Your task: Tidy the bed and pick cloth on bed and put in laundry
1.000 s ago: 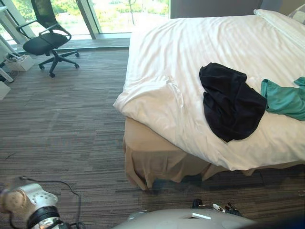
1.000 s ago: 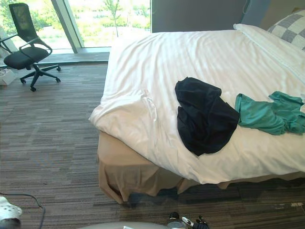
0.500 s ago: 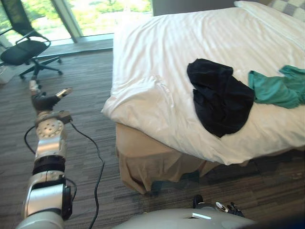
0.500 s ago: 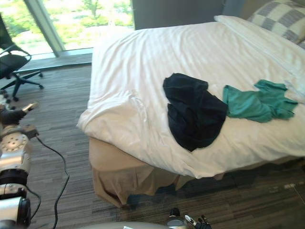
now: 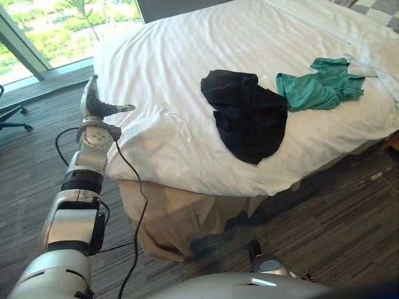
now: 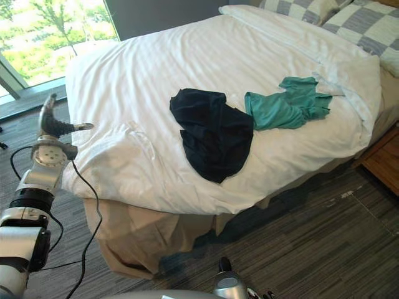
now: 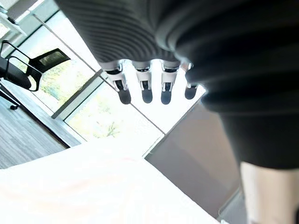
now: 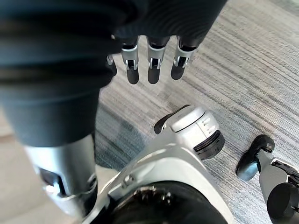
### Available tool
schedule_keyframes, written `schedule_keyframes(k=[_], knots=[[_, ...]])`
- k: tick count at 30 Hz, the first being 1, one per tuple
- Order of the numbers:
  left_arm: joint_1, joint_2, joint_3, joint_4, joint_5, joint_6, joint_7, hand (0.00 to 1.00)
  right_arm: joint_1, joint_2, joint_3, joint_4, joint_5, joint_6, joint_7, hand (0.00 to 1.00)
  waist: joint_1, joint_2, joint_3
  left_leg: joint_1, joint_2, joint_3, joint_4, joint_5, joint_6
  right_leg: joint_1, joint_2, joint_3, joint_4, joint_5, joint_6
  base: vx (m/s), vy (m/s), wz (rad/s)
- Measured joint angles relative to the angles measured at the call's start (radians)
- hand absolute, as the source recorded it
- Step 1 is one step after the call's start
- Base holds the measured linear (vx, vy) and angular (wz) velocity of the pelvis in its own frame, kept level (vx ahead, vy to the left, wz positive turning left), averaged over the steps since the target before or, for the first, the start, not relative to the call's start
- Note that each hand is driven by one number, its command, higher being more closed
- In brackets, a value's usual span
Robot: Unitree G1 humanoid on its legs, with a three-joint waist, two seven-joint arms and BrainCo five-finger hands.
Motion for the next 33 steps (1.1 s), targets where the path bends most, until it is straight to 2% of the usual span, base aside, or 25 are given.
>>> schedule_keyframes(k=[3, 5, 7, 9, 12, 13, 15, 16, 20, 24, 26, 28, 31, 33], knots=[[-0.014, 0.001, -0.047, 0.001, 0.027, 0.05, -0.066, 0.0, -0.007, -0.002, -0.014, -0.032, 0.0, 0.008, 0.015, 0.0, -0.017, 0.017, 0.037, -0.031, -0.004, 0.007, 0.003, 0.001, 0.002, -0.033, -0.004, 0.008, 0.0, 0.006, 0.002, -0.08, -0.032, -0.06], [-0.057, 0.001, -0.079, 0.002, 0.044, 0.082, -0.083, 0.0, -0.03, -0.007, -0.018, -0.057, 0.001, 0.009, 0.023, 0.0, -0.016, 0.02, 0.077, -0.079, -0.013, 0.019, 0.012, 0.006, 0.008, -0.09, -0.013, 0.03, 0.013, 0.016, 0.004, -0.1, -0.017, -0.13], [-0.104, 0.002, -0.097, 0.008, 0.062, 0.116, -0.088, 0.0, -0.074, -0.017, -0.017, -0.078, 0.003, 0.009, 0.031, 0.0, -0.023, 0.016, 0.127, -0.118, -0.022, 0.021, 0.021, 0.016, 0.019, -0.138, -0.023, 0.037, 0.029, 0.031, 0.003, -0.08, -0.011, -0.02], [-0.165, 0.001, -0.124, 0.049, 0.068, 0.148, -0.089, 0.0, -0.131, -0.031, -0.012, -0.119, 0.025, 0.006, 0.035, 0.0, -0.038, -0.001, 0.196, -0.157, -0.027, 0.026, 0.038, 0.019, 0.022, -0.186, -0.031, 0.056, 0.046, 0.038, 0.003, -0.07, -0.025, -0.09], [-0.215, 0.002, -0.148, 0.073, 0.069, 0.169, -0.106, 0.0, -0.167, -0.046, -0.001, -0.158, 0.052, 0.006, 0.037, 0.0, -0.051, -0.007, 0.243, -0.209, -0.034, 0.027, 0.064, 0.021, 0.026, -0.235, -0.039, 0.062, 0.065, 0.04, 0.002, -0.05, -0.021, -0.01], [-0.248, 0.002, -0.153, 0.073, 0.074, 0.198, -0.109, 0.0, -0.198, -0.059, 0.013, -0.176, 0.061, 0.008, 0.037, 0.0, -0.059, -0.007, 0.283, -0.239, -0.035, 0.03, 0.077, 0.022, 0.027, -0.266, -0.042, 0.072, 0.076, 0.043, -0.002, -0.02, -0.034, -0.02], [-0.274, 0.003, -0.151, 0.072, 0.083, 0.232, -0.108, 0.0, -0.226, -0.075, 0.048, -0.201, 0.074, 0.007, 0.037, 0.0, -0.054, -0.008, 0.316, -0.255, -0.031, 0.051, 0.085, 0.023, 0.028, -0.29, -0.042, 0.086, 0.082, 0.045, -0.003, -0.03, -0.042, -0.12], [-0.282, 0.004, -0.15, 0.072, 0.09, 0.241, -0.108, 1.0, -0.233, -0.077, 0.053, -0.207, 0.081, 0.008, 0.037, 0.0, -0.054, -0.007, 0.319, -0.264, -0.03, 0.054, 0.089, 0.023, 0.029, -0.3, -0.042, 0.088, 0.087, 0.045, -0.003, -0.02, -0.038, -0.12], [-0.321, -0.002, -0.146, 0.068, 0.109, 0.281, -0.109, 1.0, -0.247, -0.074, 0.1, -0.276, 0.092, 0.009, 0.037, 0.0, -0.035, -0.008, 0.321, -0.308, -0.026, 0.08, 0.101, 0.024, 0.03, -0.353, -0.044, 0.096, 0.117, 0.042, -0.005, -0.04, -0.042, -0.03], [-0.323, 0.0, -0.117, 0.061, 0.109, 0.275, -0.132, 1.0, -0.246, -0.075, 0.115, -0.313, 0.099, 0.02, 0.036, 0.0, -0.019, -0.02, 0.329, -0.311, -0.017, 0.099, 0.119, 0.013, 0.037, -0.358, -0.052, 0.081, 0.151, 0.024, -0.003, -0.05, -0.034, 0.09], [-0.303, 0.001, -0.108, 0.047, 0.106, 0.25, -0.147, 1.0, -0.245, -0.076, 0.11, -0.314, 0.098, 0.019, 0.036, 0.0, -0.017, -0.021, 0.329, -0.311, -0.017, 0.096, 0.127, 0.008, 0.04, -0.358, -0.06, 0.072, 0.169, 0.013, -0.001, -0.03, -0.007, 0.16], [-0.255, 0.001, -0.099, 0.021, 0.068, 0.186, -0.165, 1.0, -0.231, -0.073, 0.095, -0.314, 0.096, 0.019, 0.038, 0.0, -0.015, -0.02, 0.328, -0.309, -0.019, 0.073, 0.131, 0.008, 0.043, -0.346, -0.074, 0.045, 0.188, 0.002, 0.003, -0.01, 0.007, 0.34], [-0.156, -0.004, -0.071, -0.03, 0.018, 0.12, -0.197, 1.0, -0.2, -0.072, 0.068, -0.314, 0.078, 0.014, 0.039, 0.0, -0.006, -0.018, 0.327, -0.288, -0.019, 0.045, 0.131, 0.011, 0.046, -0.306, -0.082, 0.013, 0.192, -0.013, 0.006, 0.03, 0.008, 0.36], [0.009, -0.033, -0.008, -0.123, -0.087, 0.055, -0.242, 1.0, -0.155, -0.063, 0.023, -0.308, 0.06, 0.006, 0.034, 0.0, 0.01, -0.006, 0.316, -0.247, -0.018, 0.023, 0.128, 0.02, 0.04, -0.253, -0.091, -0.028, 0.202, -0.041, 0.008, 0.09, 0.019, 0.44]])
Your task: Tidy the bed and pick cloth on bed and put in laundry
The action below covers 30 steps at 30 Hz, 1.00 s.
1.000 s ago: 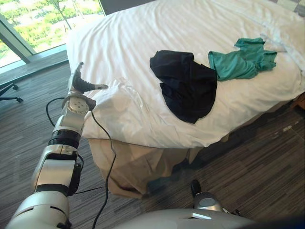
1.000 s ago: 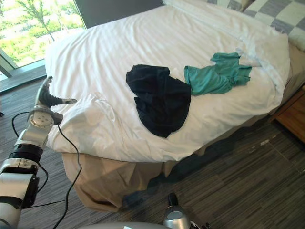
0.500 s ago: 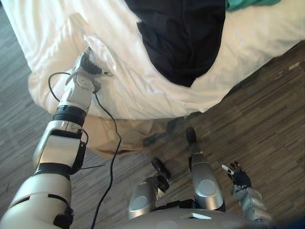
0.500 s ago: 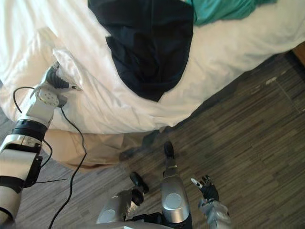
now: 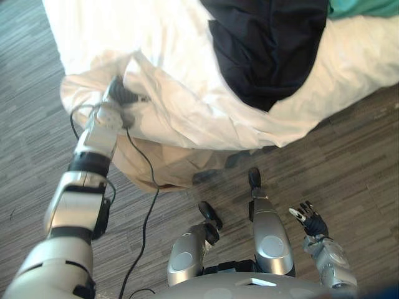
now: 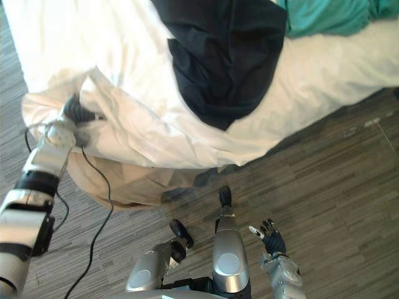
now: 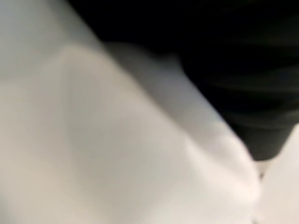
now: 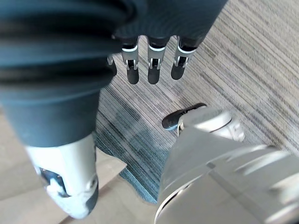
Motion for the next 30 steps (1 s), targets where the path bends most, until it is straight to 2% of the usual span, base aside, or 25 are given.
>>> schedule_keyframes(k=[1, 3, 4, 6, 7, 8, 9, 11, 14, 16, 18, 20, 22, 24, 25, 27, 29, 30], knots=[[0.051, -0.007, 0.009, -0.03, -0.019, -0.014, -0.011, 1.0, 0.011, 0.001, -0.008, 0.005, -0.004, 0.0, -0.002, 0.0, 0.01, 0.002, -0.005, 0.011, 0.0, -0.002, -0.001, 0.004, -0.001, 0.011, -0.001, -0.006, 0.002, -0.006, -0.001, 0.11, 0.015, 0.37], [0.254, -0.056, 0.055, -0.122, -0.075, -0.053, -0.021, 1.0, 0.043, 0.0, -0.036, 0.043, -0.023, 0.001, -0.011, 0.0, 0.043, 0.026, -0.063, 0.027, 0.002, -0.03, -0.017, 0.01, -0.009, 0.04, -0.003, -0.041, 0.002, -0.025, 0.0, 0.1, 0.002, 0.39], [0.311, -0.072, 0.067, -0.135, -0.09, -0.059, -0.022, 1.0, 0.045, 0.002, -0.042, 0.055, -0.024, 0.001, -0.012, 0.0, 0.047, 0.03, -0.083, 0.027, 0.002, -0.039, -0.02, 0.013, -0.009, 0.046, -0.004, -0.053, 0.0, -0.029, 0.0, 0.1, 0.003, 0.4], [0.507, -0.148, 0.105, -0.18, -0.132, -0.064, -0.023, 1.0, 0.055, 0.004, -0.053, 0.086, -0.061, 0.001, -0.015, 0.0, 0.08, 0.041, -0.145, 0.065, 0.005, -0.068, -0.037, 0.018, -0.016, 0.107, 0.001, -0.087, -0.026, -0.038, 0.001, 0.13, -0.008, 0.38], [0.581, -0.178, 0.108, -0.196, -0.131, -0.066, -0.02, 0.0, 0.059, 0.005, -0.057, 0.092, -0.088, 0.0, -0.016, 0.0, 0.092, 0.042, -0.167, 0.08, 0.005, -0.086, -0.042, 0.018, -0.016, 0.136, 0.004, -0.099, -0.046, -0.038, 0.001, 0.1, -0.015, 0.34], [0.624, -0.199, 0.111, -0.206, -0.13, -0.071, -0.016, 0.0, 0.06, 0.006, -0.059, 0.097, -0.116, 0.0, -0.018, 0.0, 0.095, 0.042, -0.183, 0.087, 0.005, -0.094, -0.046, 0.018, -0.016, 0.153, 0.006, -0.108, -0.06, -0.037, 0.003, 0.07, -0.022, 0.37], [0.7, -0.238, 0.116, -0.208, -0.13, -0.079, -0.008, 0.0, 0.062, 0.007, -0.059, 0.107, -0.168, 0.0, -0.018, 0.0, 0.111, 0.042, -0.211, 0.096, 0.003, -0.115, -0.051, 0.018, -0.016, 0.184, 0.014, -0.122, -0.084, -0.033, 0.007, 0.03, -0.016, 0.37], [0.782, -0.297, 0.122, -0.208, -0.135, -0.081, 0.021, 0.0, 0.062, 0.009, -0.057, 0.141, -0.247, 0.001, -0.015, 0.0, 0.135, 0.025, -0.254, 0.098, 0.002, -0.145, -0.052, 0.018, -0.016, 0.223, 0.02, -0.151, -0.132, -0.018, 0.012, 0.01, -0.023, 0.41], [0.823, -0.363, 0.18, -0.2, -0.171, -0.083, 0.083, 0.0, 0.061, 0.008, -0.057, 0.181, -0.278, 0.007, -0.006, 0.0, 0.167, 0.003, -0.284, 0.112, 0.002, -0.177, -0.068, 0.018, -0.016, 0.274, 0.033, -0.175, -0.2, 0.01, 0.01, -0.03, -0.037, 0.22], [0.828, -0.395, 0.251, -0.168, -0.171, -0.076, 0.156, 0.0, 0.06, 0.005, -0.06, 0.232, -0.277, 0.032, -0.003, 0.0, 0.17, -0.016, -0.307, 0.115, 0.002, -0.201, -0.084, 0.018, -0.016, 0.283, 0.038, -0.194, -0.206, 0.009, 0.011, -0.06, -0.025, 0.1], [0.827, -0.411, 0.288, -0.134, -0.171, -0.074, 0.168, 0.0, 0.06, 0.006, -0.078, 0.267, -0.273, 0.055, -0.004, 0.0, 0.169, -0.024, -0.314, 0.12, 0.002, -0.209, -0.087, 0.017, -0.016, 0.288, 0.038, -0.2, -0.208, 0.007, 0.012, -0.03, -0.004, 0.07], [0.821, -0.451, 0.342, -0.097, -0.168, -0.064, 0.185, 0.0, 0.063, 0.007, -0.115, 0.292, -0.233, 0.093, -0.006, 0.0, 0.165, -0.025, -0.316, 0.13, -0.001, -0.219, -0.093, 0.017, -0.016, 0.3, 0.035, -0.213, -0.208, 0.004, 0.013, 0.0, 0.009, 0.08], [0.821, -0.476, 0.443, 0.012, -0.15, -0.016, 0.205, 0.0, 0.063, 0.009, -0.169, 0.312, -0.162, 0.133, -0.01, 0.0, 0.163, -0.022, -0.322, 0.147, -0.002, -0.221, -0.107, 0.017, -0.016, 0.311, 0.036, -0.216, -0.208, 0.0, 0.015, 0.04, 0.018, 0.03], [0.851, -0.468, 0.652, 0.224, -0.155, 0.03, 0.242, 0.0, 0.063, 0.009, -0.276, 0.353, -0.031, 0.203, -0.047, 0.0, 0.159, -0.021, -0.343, 0.155, -0.001, -0.229, -0.12, 0.017, -0.016, 0.314, 0.039, -0.22, -0.208, -0.004, 0.016, 0.11, 0.017, 0.13], [0.865, -0.464, 0.689, 0.257, -0.161, 0.034, 0.245, 0.0, 0.063, 0.009, -0.309, 0.365, -0.002, 0.218, -0.059, 0.0, 0.156, -0.024, -0.346, 0.158, -0.001, -0.229, -0.12, 0.017, -0.016, 0.315, 0.039, -0.22, -0.208, -0.004, 0.016, 0.11, 0.021, 0.13], [0.92, -0.45, 0.805, 0.328, -0.161, 0.035, 0.242, 0.0, 0.058, 0.006, -0.449, 0.414, 0.07, 0.249, -0.1, 0.0, 0.171, -0.025, -0.348, 0.17, -0.002, -0.233, -0.121, 0.017, -0.016, 0.332, 0.037, -0.221, -0.208, -0.005, 0.017, 0.07, 0.036, 0.1], [0.946, -0.427, 0.844, 0.351, -0.16, 0.017, 0.231, 0.0, 0.048, -0.004, -0.546, 0.435, 0.096, 0.25, -0.129, 0.0, 0.174, -0.027, -0.348, 0.183, -0.004, -0.236, -0.126, 0.017, -0.016, 0.346, 0.035, -0.221, -0.208, -0.005, 0.017, 0.01, 0.03, 0.06], [0.948, -0.41, 0.858, 0.35, -0.16, -0.008, 0.221, 0.0, 0.038, -0.013, -0.614, 0.439, 0.099, 0.247, -0.143, 0.0, 0.172, -0.034, -0.356, 0.183, -0.006, -0.237, -0.13, 0.017, -0.016, 0.346, 0.034, -0.221, -0.208, -0.006, 0.017, -0.05, 0.017, 0.0]])
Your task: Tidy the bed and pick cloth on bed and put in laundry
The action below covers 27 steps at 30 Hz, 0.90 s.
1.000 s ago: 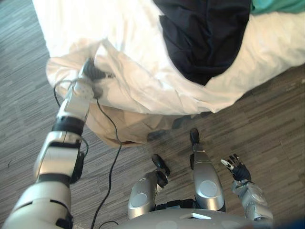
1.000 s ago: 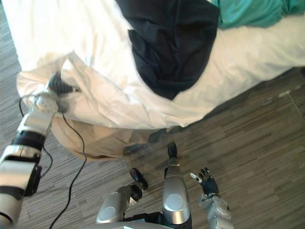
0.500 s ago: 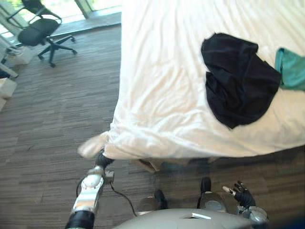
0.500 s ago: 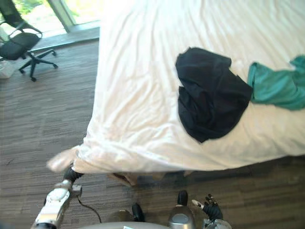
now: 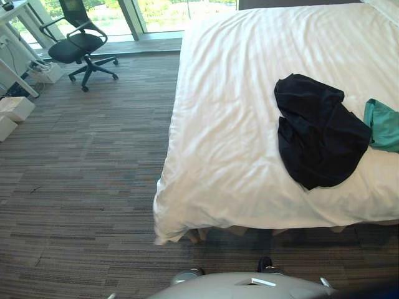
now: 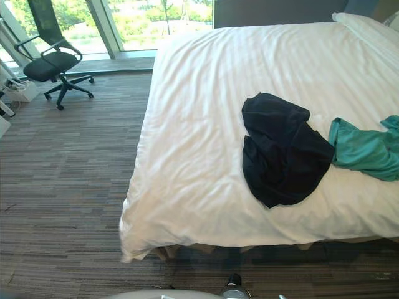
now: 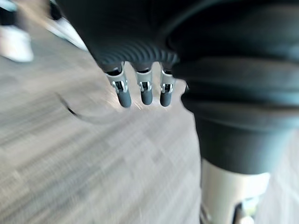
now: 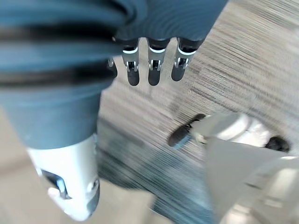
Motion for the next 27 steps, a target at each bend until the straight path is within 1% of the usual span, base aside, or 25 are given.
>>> schedule_keyframes(k=[1, 2, 3, 4, 5, 7, 8, 9, 10, 11, 12, 13, 14, 15, 16, 17, 19, 20, 21, 22, 23, 24, 25, 27], knots=[[-0.009, 0.015, 0.001, -0.004, -0.001, -0.028, -0.01, 0.0, -0.014, -0.008, -0.05, 0.0, -0.001, -0.007, -0.006, 0.0, -0.002, -0.003, -0.004, -0.001, -0.001, 0.0, -0.006, 0.001, 0.001, 0.001, 0.0, 0.001, 0.0, 0.0, 0.0, -0.07, 0.011, -0.02], [-0.016, 0.024, -0.003, -0.009, -0.002, -0.043, -0.022, 0.0, -0.022, -0.018, -0.069, 0.0, -0.002, -0.009, -0.009, 0.0, -0.004, -0.008, -0.006, -0.001, -0.001, 0.001, -0.007, 0.001, 0.001, 0.0, 0.0, 0.001, 0.0, 0.0, 0.001, -0.09, 0.002, -0.06], [-0.026, 0.033, -0.041, -0.033, -0.015, -0.069, -0.045, 0.0, -0.04, -0.044, -0.086, -0.002, -0.002, -0.025, -0.019, 1.0, -0.011, -0.021, -0.013, -0.002, -0.001, 0.003, -0.008, 0.001, 0.001, -0.002, -0.001, 0.002, 0.0, 0.0, 0.001, -0.09, 0.0, -0.06], [-0.027, 0.034, -0.097, -0.066, -0.041, -0.092, -0.068, 0.0, -0.057, -0.075, -0.093, -0.012, -0.002, -0.047, -0.024, 1.0, -0.016, -0.027, -0.027, -0.002, -0.001, 0.009, -0.01, 0.001, 0.001, -0.002, -0.001, 0.003, 0.0, 0.0, 0.001, -0.08, 0.0, -0.07], [-0.03, 0.033, -0.136, -0.085, -0.056, -0.1, -0.081, 0.0, -0.07, -0.091, -0.092, -0.025, -0.002, -0.06, -0.025, 1.0, -0.014, -0.028, -0.034, -0.002, 0.0, 0.011, -0.011, 0.001, 0.001, -0.004, -0.001, 0.004, 0.0, 0.0, 0.001, -0.07, -0.003, -0.15], [-0.05, 0.016, -0.316, -0.16, -0.106, -0.122, -0.111, 0.0, -0.111, -0.152, -0.048, -0.159, -0.017, -0.112, -0.025, 1.0, -0.024, -0.03, -0.041, -0.005, 0.001, 0.026, -0.018, 0.002, 0.0, -0.024, -0.003, 0.02, 0.0, 0.001, 0.001, -0.07, 0.001, -0.25], [-0.051, 0.01, -0.367, -0.181, -0.119, -0.126, -0.112, 0.0, -0.124, -0.169, -0.022, -0.207, -0.04, -0.128, -0.026, 1.0, -0.029, -0.03, -0.042, -0.007, 0.0, 0.029, -0.023, 0.002, 0.0, -0.031, -0.004, 0.024, 0.0, 0.001, 0.0, -0.07, 0.009, -0.25], [-0.053, -0.003, -0.441, -0.22, -0.129, -0.129, -0.114, 0.0, -0.138, -0.205, 0.049, -0.309, -0.106, -0.159, -0.032, 1.0, -0.033, -0.032, -0.041, -0.01, 0.0, 0.038, -0.028, 0.004, 0.001, -0.042, -0.003, 0.03, 0.0, 0.003, -0.001, -0.04, 0.005, -0.18], [-0.053, -0.021, -0.491, -0.252, -0.132, -0.127, -0.114, 0.0, -0.141, -0.247, 0.13, -0.414, -0.213, -0.19, -0.037, 1.0, -0.035, -0.034, -0.042, -0.013, 0.001, 0.044, -0.026, 0.004, 0.001, -0.048, -0.001, 0.034, 0.0, 0.003, -0.001, -0.02, 0.0, -0.16], [-0.053, -0.026, -0.512, -0.262, -0.135, -0.12, -0.114, 0.0, -0.141, -0.273, 0.174, -0.472, -0.268, -0.202, -0.035, 1.0, -0.037, -0.035, -0.042, -0.015, 0.003, 0.045, -0.026, 0.004, 0.001, -0.051, 0.0, 0.034, 0.0, 0.004, -0.001, 0.01, -0.011, -0.07], [-0.053, -0.031, -0.545, -0.276, -0.148, -0.105, -0.115, 0.0, -0.15, -0.323, 0.258, -0.581, -0.365, -0.219, -0.023, 1.0, -0.04, -0.041, -0.04, -0.019, 0.005, 0.045, -0.025, 0.007, -0.001, -0.055, 0.004, 0.034, 0.002, 0.007, 0.003, 0.03, -0.014, -0.02], [-0.051, -0.032, -0.561, -0.277, -0.149, -0.092, -0.115, 0.0, -0.167, -0.362, 0.338, -0.68, -0.443, -0.249, 0.002, 1.0, -0.039, -0.048, -0.038, -0.02, 0.006, 0.046, -0.026, 0.016, -0.005, -0.056, 0.009, 0.034, 0.006, 0.007, 0.0, 0.04, -0.016, -0.01], [-0.049, -0.031, -0.564, -0.277, -0.151, -0.087, -0.114, 0.0, -0.176, -0.38, 0.374, -0.732, -0.47, -0.263, 0.023, 1.0, -0.039, -0.053, -0.037, -0.019, 0.009, 0.046, -0.025, 0.017, -0.006, -0.056, 0.012, 0.034, 0.006, 0.01, -0.006, 0.05, -0.018, 0.01], [-0.045, -0.031, -0.569, -0.277, -0.154, -0.082, -0.111, 0.0, -0.202, -0.408, 0.452, -0.828, -0.493, -0.287, 0.074, 1.0, -0.037, -0.062, -0.035, -0.018, 0.015, 0.045, -0.026, 0.02, -0.01, -0.055, 0.018, 0.032, 0.006, 0.011, -0.008, 0.05, -0.017, 0.03], [-0.046, -0.03, -0.569, -0.277, -0.156, -0.079, -0.108, 0.0, -0.217, -0.419, 0.492, -0.868, -0.493, -0.299, 0.1, 1.0, -0.035, -0.067, -0.032, -0.018, 0.017, 0.044, -0.025, 0.021, -0.012, -0.054, 0.019, 0.032, 0.006, 0.011, -0.008, 0.06, -0.02, 0.06], [-0.048, -0.026, -0.574, -0.277, -0.16, -0.069, -0.101, 0.0, -0.283, -0.437, 0.61, -0.956, -0.491, -0.341, 0.187, 1.0, -0.028, -0.081, -0.026, -0.018, 0.023, 0.043, -0.025, 0.023, -0.014, -0.053, 0.022, 0.03, 0.006, 0.009, -0.012, 0.04, -0.012, 0.06], [-0.048, -0.021, -0.579, -0.275, -0.167, -0.061, -0.098, 0.0, -0.337, -0.44, 0.689, -0.976, -0.481, -0.375, 0.239, 1.0, -0.021, -0.093, -0.019, -0.017, 0.023, 0.038, -0.024, 0.024, -0.015, -0.052, 0.022, 0.027, 0.006, 0.008, -0.013, 0.04, -0.003, 0.11], [-0.047, -0.02, -0.579, -0.271, -0.169, -0.048, -0.08, 0.0, -0.418, -0.451, 0.799, -0.978, -0.439, -0.406, 0.297, 1.0, -0.002, -0.101, -0.014, -0.019, 0.021, 0.03, -0.023, 0.027, -0.013, -0.049, 0.019, 0.022, 0.006, 0.009, -0.013, 0.05, 0.012, 0.15], [-0.047, -0.02, -0.579, -0.266, -0.172, -0.046, -0.077, 0.0, -0.453, -0.454, 0.841, -0.977, -0.423, -0.41, 0.315, 1.0, 0.004, -0.105, -0.015, -0.018, 0.019, 0.026, -0.022, 0.027, -0.013, -0.046, 0.018, 0.019, 0.006, 0.009, -0.013, 0.05, 0.018, 0.27], [-0.047, -0.02, -0.579, -0.256, -0.192, -0.045, -0.075, 0.0, -0.533, -0.454, 0.926, -0.969, -0.396, -0.414, 0.349, 1.0, 0.011, -0.106, -0.015, -0.017, 0.014, 0.013, -0.018, 0.028, -0.011, -0.031, 0.015, 0.003, 0.006, 0.009, -0.013, 0.02, 0.026, 0.28], [-0.05, -0.02, -0.579, -0.239, -0.201, -0.048, -0.076, 0.0, -0.61, -0.452, 1.009, -0.96, -0.37, -0.413, 0.38, 1.0, 0.031, -0.106, -0.015, -0.014, 0.009, 0.004, -0.017, 0.031, -0.007, -0.018, 0.009, -0.004, 0.006, 0.009, -0.013, 0.01, 0.03, 0.28], [-0.051, -0.021, -0.578, -0.23, -0.207, -0.051, -0.077, 0.0, -0.651, -0.446, 1.047, -0.955, -0.36, -0.413, 0.393, 1.0, 0.044, -0.106, -0.015, -0.012, 0.007, -0.001, -0.016, 0.032, -0.005, -0.014, 0.007, -0.004, 0.006, 0.009, -0.013, 0.0, 0.032, 0.18], [-0.051, -0.022, -0.578, -0.22, -0.207, -0.053, -0.081, 0.0, -0.71, -0.432, 1.102, -0.949, -0.35, -0.41, 0.41, 1.0, 0.062, -0.107, -0.014, -0.012, 0.005, -0.009, -0.015, 0.033, -0.004, -0.01, 0.003, -0.01, 0.006, 0.009, -0.013, -0.01, 0.021, 0.24], [-0.056, -0.027, -0.586, -0.195, -0.201, -0.056, -0.09, 0.0, -0.857, -0.354, 1.233, -0.921, -0.342, -0.376, 0.429, 1.0, 0.096, -0.118, -0.002, -0.022, 0.002, -0.045, -0.008, 0.045, 0.005, 0.002, -0.007, -0.048, 0.006, 0.009, -0.013, -0.02, 0.007, 0.48]])
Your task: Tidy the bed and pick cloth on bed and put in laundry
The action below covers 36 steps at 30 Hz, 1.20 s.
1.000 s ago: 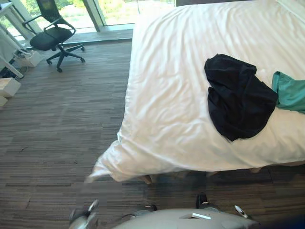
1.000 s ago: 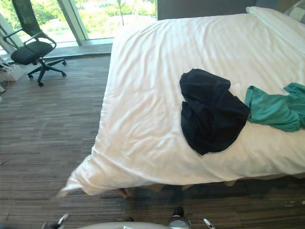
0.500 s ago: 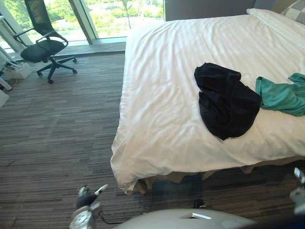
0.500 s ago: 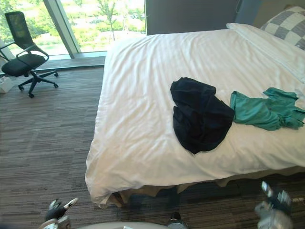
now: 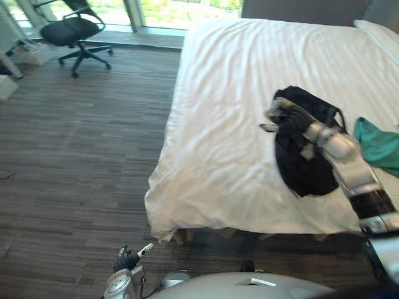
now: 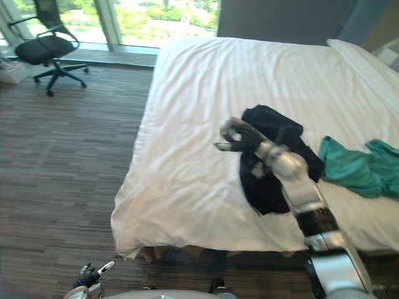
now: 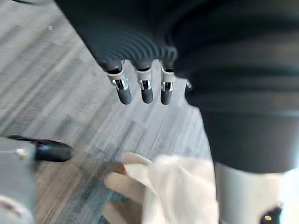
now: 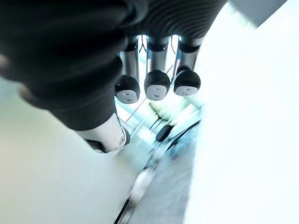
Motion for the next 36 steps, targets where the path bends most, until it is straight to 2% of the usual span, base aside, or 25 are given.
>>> schedule_keyframes(k=[3, 5, 7, 8, 10, 12, 15, 19, 21, 22, 25, 28, 30, 32, 33, 36], knots=[[-0.016, -0.001, -0.024, -0.001, 0.064, 0.001, -0.036, 0.0, -0.142, 0.112, 0.109, 0.05, 0.004, 0.059, 0.004, 1.0, 0.057, -0.02, 0.049, -0.032, -0.012, -0.048, 0.002, 0.026, 0.005, -0.002, -0.011, -0.043, 0.0, 0.0, 0.0, -0.11, -0.015, 0.54], [-0.04, -0.001, -0.059, -0.003, 0.105, -0.024, -0.072, 0.0, -0.223, 0.179, 0.138, 0.078, 0.007, 0.102, -0.002, 1.0, 0.082, -0.032, 0.102, -0.078, -0.014, -0.086, 0.001, 0.04, 0.004, -0.027, -0.016, -0.076, 0.0, -0.002, 0.002, -0.17, -0.026, 0.66], [-0.084, -0.001, -0.095, -0.007, 0.112, -0.057, -0.106, 0.0, -0.315, 0.239, 0.162, 0.118, 0.007, 0.147, -0.032, 1.0, 0.123, -0.033, 0.191, -0.159, -0.013, -0.13, 0.003, 0.066, 0.002, -0.109, -0.029, -0.116, 0.074, -0.022, -0.01, -0.19, -0.004, 0.58], [-0.097, -0.001, -0.103, -0.012, 0.107, -0.06, -0.107, 0.0, -0.334, 0.249, 0.167, 0.128, 0.007, 0.157, -0.041, 1.0, 0.132, -0.033, 0.218, -0.174, -0.013, -0.141, 0.003, 0.074, 0.001, -0.129, -0.034, -0.124, 0.104, -0.032, -0.013, -0.17, -0.008, 0.6], [-0.122, 0.006, -0.134, -0.075, 0.047, -0.061, -0.108, 0.0, -0.386, 0.26, 0.19, 0.138, 0.03, 0.205, -0.079, 1.0, 0.153, -0.031, 0.313, -0.229, -0.019, -0.189, 0.019, 0.098, 0.001, -0.189, -0.068, -0.164, 0.216, -0.075, -0.02, -0.16, -0.009, 0.61], [-0.135, 0.011, -0.162, -0.115, 0.033, -0.057, -0.108, 0.0, -0.419, 0.267, 0.192, 0.162, 0.049, 0.244, -0.104, 1.0, 0.164, -0.028, 0.353, -0.272, -0.029, -0.218, 0.031, 0.114, 0.002, -0.23, -0.09, -0.191, 0.268, -0.094, -0.025, -0.1, 0.003, 0.52], [-0.153, 0.017, -0.205, -0.143, -0.006, -0.031, -0.108, 0.0, -0.451, 0.279, 0.192, 0.221, 0.077, 0.304, -0.14, 1.0, 0.185, -0.015, 0.368, -0.333, -0.043, -0.244, 0.048, 0.129, 0.004, -0.285, -0.117, -0.213, 0.321, -0.112, -0.029, -0.05, 0.002, 0.32], [-0.177, 0.034, -0.286, -0.168, -0.035, -0.001, -0.109, 0.0, -0.489, 0.274, 0.19, 0.276, 0.088, 0.355, -0.166, 1.0, 0.198, 0.029, 0.392, -0.403, -0.064, -0.269, 0.09, 0.13, 0.006, -0.343, -0.158, -0.232, 0.395, -0.14, -0.03, -0.06, 0.009, 0.27], [-0.22, 0.047, -0.358, -0.168, -0.052, 0.007, -0.109, 0.0, -0.518, 0.249, 0.189, 0.321, 0.088, 0.39, -0.189, 1.0, 0.207, 0.074, 0.405, -0.469, -0.072, -0.288, 0.104, 0.141, 0.009, -0.405, -0.185, -0.254, 0.441, -0.153, -0.039, -0.11, -0.012, 0.29], [-0.227, 0.048, -0.368, -0.168, -0.059, 0.007, -0.109, 0.0, -0.521, 0.244, 0.189, 0.329, 0.089, 0.396, -0.193, 1.0, 0.208, 0.079, 0.405, -0.482, -0.073, -0.291, 0.104, 0.145, 0.009, -0.419, -0.188, -0.255, 0.448, -0.155, -0.04, -0.12, -0.035, 0.31], [-0.29, 0.045, -0.435, -0.169, -0.108, 0.005, -0.104, 0.0, -0.523, 0.197, 0.188, 0.39, 0.125, 0.448, -0.231, 1.0, 0.231, 0.126, 0.418, -0.561, -0.081, -0.301, 0.104, 0.172, 0.008, -0.506, -0.208, -0.261, 0.495, -0.165, -0.05, -0.09, -0.033, 0.21], [-0.367, -0.001, -0.517, -0.168, -0.145, -0.012, -0.097, 0.0, -0.518, 0.154, 0.158, 0.488, 0.196, 0.491, -0.307, 1.0, 0.245, 0.19, 0.422, -0.656, -0.084, -0.306, 0.108, 0.197, 0.008, -0.606, -0.228, -0.267, 0.531, -0.167, -0.061, -0.09, -0.055, 0.16], [-0.403, -0.025, -0.553, -0.161, -0.154, -0.017, -0.095, 0.0, -0.515, 0.144, 0.139, 0.527, 0.22, 0.489, -0.344, 1.0, 0.257, 0.211, 0.419, -0.696, -0.081, -0.305, 0.112, 0.205, 0.007, -0.646, -0.227, -0.267, 0.534, -0.163, -0.067, -0.07, -0.044, 0.0], [-0.438, -0.04, -0.576, -0.158, -0.162, -0.025, -0.093, 0.0, -0.518, 0.169, 0.13, 0.573, 0.228, 0.463, -0.374, 1.0, 0.273, 0.218, 0.414, -0.739, -0.071, -0.301, 0.122, 0.207, 0.004, -0.688, -0.22, -0.265, 0.532, -0.16, -0.075, -0.06, -0.051, -0.06], [-0.456, -0.055, -0.595, -0.157, -0.16, -0.032, -0.092, 0.0, -0.516, 0.169, 0.111, 0.613, 0.252, 0.436, -0.388, 1.0, 0.289, 0.222, 0.412, -0.759, -0.065, -0.296, 0.122, 0.208, 0.002, -0.707, -0.216, -0.266, 0.525, -0.159, -0.078, -0.05, -0.052, 0.04], [-0.473, -0.089, -0.631, -0.148, -0.158, -0.039, -0.077, 0.0, -0.503, 0.169, 0.099, 0.711, 0.314, 0.371, -0.406, 1.0, 0.307, 0.253, 0.391, -0.79, -0.048, -0.268, 0.123, 0.214, -0.001, -0.722, -0.207, -0.279, 0.508, -0.149, -0.084, -0.03, -0.039, 0.09]])
